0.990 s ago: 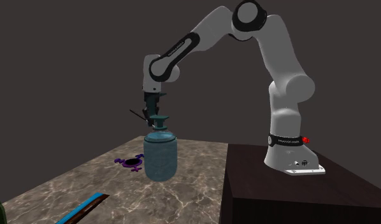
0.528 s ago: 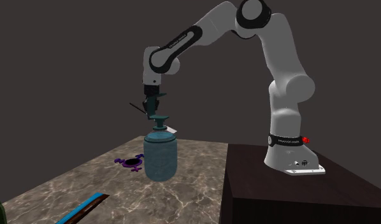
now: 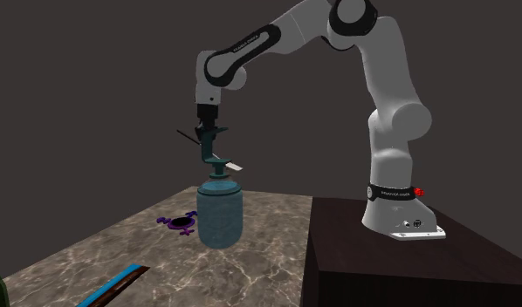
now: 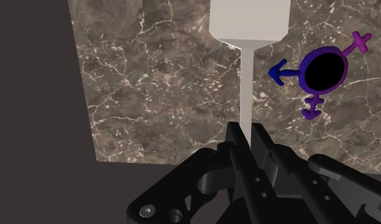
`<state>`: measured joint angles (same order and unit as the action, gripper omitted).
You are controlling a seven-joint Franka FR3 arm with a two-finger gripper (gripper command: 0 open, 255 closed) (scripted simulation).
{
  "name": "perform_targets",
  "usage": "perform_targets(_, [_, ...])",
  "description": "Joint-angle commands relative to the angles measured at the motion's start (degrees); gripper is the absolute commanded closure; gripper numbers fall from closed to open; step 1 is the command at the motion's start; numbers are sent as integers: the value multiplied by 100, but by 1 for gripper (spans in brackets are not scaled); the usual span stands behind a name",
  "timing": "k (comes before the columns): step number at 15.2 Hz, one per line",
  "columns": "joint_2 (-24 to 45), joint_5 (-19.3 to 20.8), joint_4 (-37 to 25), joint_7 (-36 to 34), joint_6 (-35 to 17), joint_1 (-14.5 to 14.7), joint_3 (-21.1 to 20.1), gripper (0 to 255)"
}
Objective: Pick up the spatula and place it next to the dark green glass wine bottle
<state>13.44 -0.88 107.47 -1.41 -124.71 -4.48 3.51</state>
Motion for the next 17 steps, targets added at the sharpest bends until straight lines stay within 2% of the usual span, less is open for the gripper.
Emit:
perform_targets(1, [-50,6,-93,-7,144,3,0,255])
perform_targets(17, [-358,32,-930,-24,1290,6,7,255])
